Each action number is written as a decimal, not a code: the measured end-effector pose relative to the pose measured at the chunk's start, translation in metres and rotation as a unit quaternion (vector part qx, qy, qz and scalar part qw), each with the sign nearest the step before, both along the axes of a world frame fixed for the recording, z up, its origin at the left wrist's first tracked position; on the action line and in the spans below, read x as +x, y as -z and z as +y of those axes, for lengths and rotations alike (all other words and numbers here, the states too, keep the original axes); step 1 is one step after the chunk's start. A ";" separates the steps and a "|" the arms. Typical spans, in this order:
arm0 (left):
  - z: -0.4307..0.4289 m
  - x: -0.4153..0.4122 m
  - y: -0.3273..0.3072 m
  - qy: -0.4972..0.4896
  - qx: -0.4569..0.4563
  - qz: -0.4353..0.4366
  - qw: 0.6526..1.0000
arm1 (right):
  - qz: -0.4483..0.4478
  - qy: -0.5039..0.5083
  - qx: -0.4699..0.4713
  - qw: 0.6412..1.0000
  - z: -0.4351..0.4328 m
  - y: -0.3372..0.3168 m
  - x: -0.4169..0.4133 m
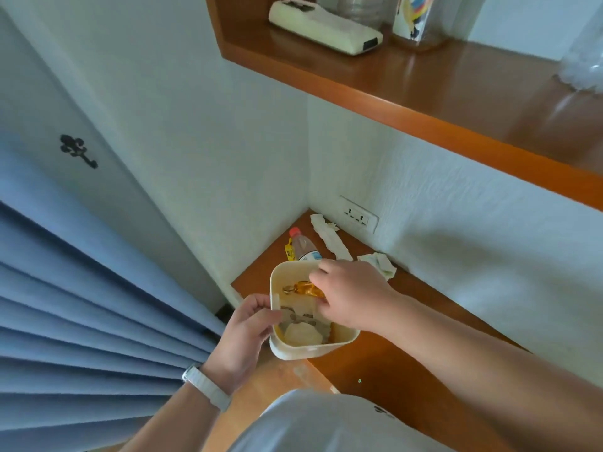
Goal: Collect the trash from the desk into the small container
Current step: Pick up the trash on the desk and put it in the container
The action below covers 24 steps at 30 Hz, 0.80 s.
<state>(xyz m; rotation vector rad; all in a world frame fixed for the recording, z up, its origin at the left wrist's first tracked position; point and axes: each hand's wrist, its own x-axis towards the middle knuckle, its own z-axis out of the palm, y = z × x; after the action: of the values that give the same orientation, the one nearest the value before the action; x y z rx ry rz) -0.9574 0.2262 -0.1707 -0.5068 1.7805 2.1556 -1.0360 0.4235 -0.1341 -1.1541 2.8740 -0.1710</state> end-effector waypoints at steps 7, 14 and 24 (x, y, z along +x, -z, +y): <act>-0.015 0.005 -0.007 -0.041 -0.011 -0.012 0.999 | 0.015 -0.016 -0.042 0.999 -0.025 0.023 -0.004; -0.028 0.010 -0.006 -0.028 -0.053 -0.022 0.998 | -0.022 -0.041 -0.087 0.995 -0.006 0.031 -0.002; -0.037 -0.001 0.004 -0.016 -0.054 -0.019 0.998 | -0.103 0.282 -0.078 0.950 0.066 0.077 -0.042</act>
<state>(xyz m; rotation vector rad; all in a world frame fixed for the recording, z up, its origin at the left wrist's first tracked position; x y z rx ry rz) -0.9585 0.1896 -0.1747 -0.6008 1.8876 2.0653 -1.0781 0.4891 -0.2108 -0.2641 2.9463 -0.5086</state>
